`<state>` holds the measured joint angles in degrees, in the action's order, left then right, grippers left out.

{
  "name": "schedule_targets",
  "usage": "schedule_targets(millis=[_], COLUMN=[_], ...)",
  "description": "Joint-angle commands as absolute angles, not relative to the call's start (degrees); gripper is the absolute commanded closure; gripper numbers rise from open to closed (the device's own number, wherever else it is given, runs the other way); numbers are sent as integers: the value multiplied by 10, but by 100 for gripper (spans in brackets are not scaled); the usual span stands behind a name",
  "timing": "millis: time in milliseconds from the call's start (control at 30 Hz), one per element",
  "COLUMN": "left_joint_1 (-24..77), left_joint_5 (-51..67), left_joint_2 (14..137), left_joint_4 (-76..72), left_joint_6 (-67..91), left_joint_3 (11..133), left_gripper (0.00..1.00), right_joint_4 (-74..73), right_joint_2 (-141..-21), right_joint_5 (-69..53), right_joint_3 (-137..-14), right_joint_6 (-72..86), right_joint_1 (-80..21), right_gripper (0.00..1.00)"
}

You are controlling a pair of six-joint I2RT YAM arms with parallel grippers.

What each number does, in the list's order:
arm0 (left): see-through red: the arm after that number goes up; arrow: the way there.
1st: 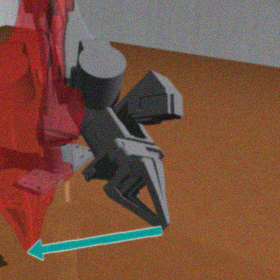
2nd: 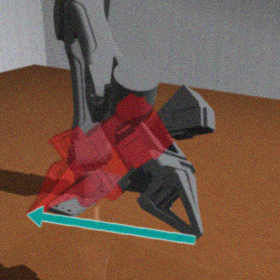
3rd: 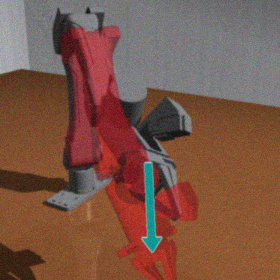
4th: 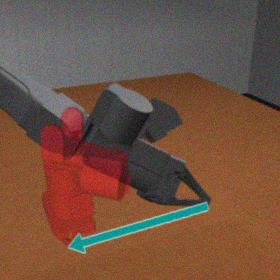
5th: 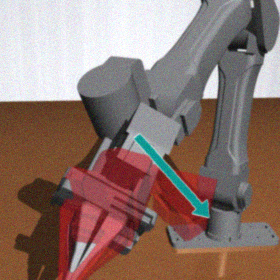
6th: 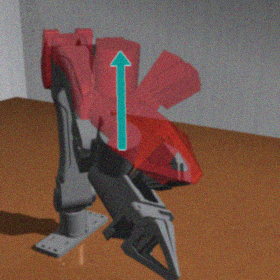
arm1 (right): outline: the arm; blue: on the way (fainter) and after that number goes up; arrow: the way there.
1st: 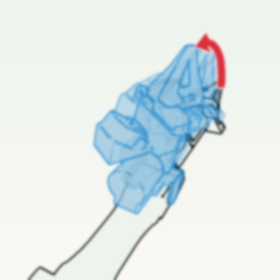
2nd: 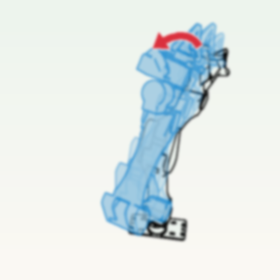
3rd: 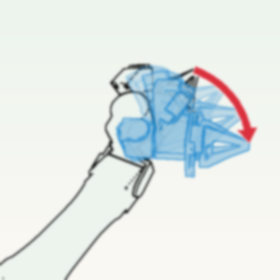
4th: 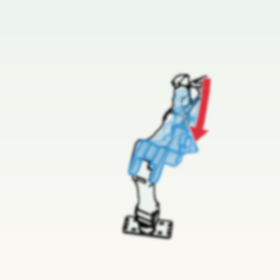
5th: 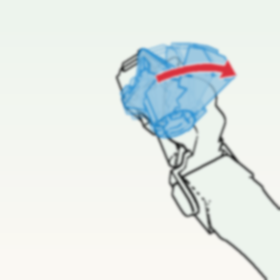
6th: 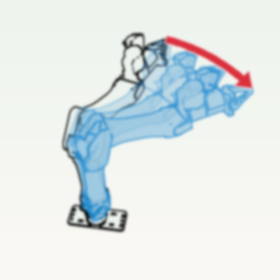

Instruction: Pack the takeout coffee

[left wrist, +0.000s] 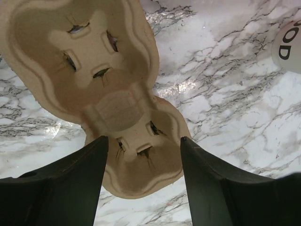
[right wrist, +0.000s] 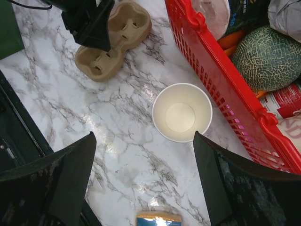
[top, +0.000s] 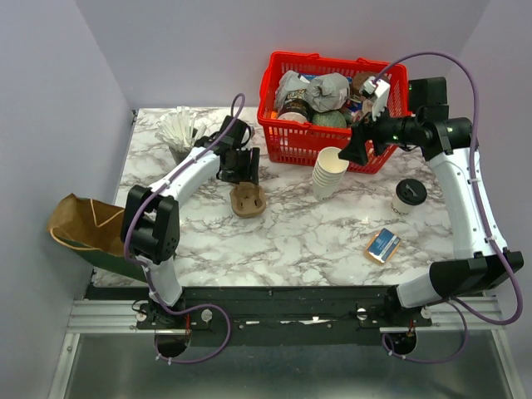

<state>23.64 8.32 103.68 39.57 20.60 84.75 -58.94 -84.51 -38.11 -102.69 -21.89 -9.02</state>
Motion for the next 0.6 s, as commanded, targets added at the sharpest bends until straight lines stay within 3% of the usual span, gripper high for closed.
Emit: schedule_targets(millis=[0,567], left_joint_1=[237,236], left_joint_5=[51,28], left_joint_2=[1043,1075], left_joint_4=[413,414], left_joint_6=[231,250], left_joint_3=[868,891], left_gripper=[30,34], right_joint_4=[-574,-579], right_joint_2=[-830,-825], right_joint_5=[-375,-372], right_joint_3=[-1018,-999], right_joint_6=[-219,-232], right_joint_1=[-91,-92], right_gripper=[8,8])
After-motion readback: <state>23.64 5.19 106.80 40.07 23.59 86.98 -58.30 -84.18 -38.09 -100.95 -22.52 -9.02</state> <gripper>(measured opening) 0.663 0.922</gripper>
